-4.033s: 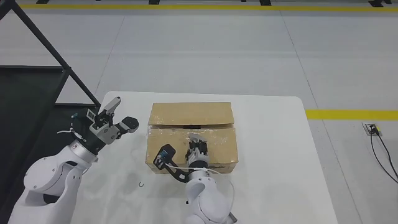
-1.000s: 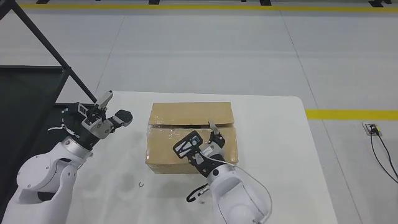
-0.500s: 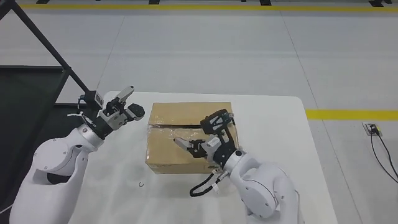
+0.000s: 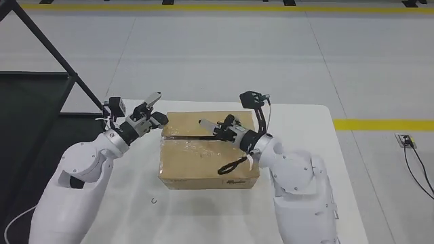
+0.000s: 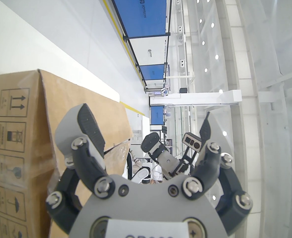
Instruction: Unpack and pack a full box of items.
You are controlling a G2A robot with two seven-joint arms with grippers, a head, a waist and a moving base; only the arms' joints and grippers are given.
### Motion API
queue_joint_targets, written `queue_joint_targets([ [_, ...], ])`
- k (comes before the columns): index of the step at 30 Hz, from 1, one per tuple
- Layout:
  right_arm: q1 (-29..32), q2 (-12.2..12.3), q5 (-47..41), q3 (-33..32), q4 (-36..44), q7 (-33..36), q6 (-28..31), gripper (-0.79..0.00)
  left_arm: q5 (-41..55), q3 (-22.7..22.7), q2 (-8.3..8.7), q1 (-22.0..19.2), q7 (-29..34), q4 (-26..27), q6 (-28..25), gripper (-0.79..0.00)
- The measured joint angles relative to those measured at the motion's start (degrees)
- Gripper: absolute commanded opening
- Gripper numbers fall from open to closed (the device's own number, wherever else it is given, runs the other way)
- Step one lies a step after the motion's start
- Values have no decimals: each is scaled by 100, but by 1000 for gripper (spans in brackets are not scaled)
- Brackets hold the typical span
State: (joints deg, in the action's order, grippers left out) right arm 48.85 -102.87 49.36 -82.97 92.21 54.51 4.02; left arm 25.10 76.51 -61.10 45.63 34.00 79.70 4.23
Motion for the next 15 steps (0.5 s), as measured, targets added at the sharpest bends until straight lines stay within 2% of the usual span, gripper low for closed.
queue_joint_targets([
  [4, -390, 34, 123, 49, -486, 213, -446, 0, -79, -184, -31, -144, 121, -240, 68, 0],
  [15, -727, 174, 147, 45, -1102, 696, -905, 0, -377, -280, -29, -230, 378, -489, 120, 0],
])
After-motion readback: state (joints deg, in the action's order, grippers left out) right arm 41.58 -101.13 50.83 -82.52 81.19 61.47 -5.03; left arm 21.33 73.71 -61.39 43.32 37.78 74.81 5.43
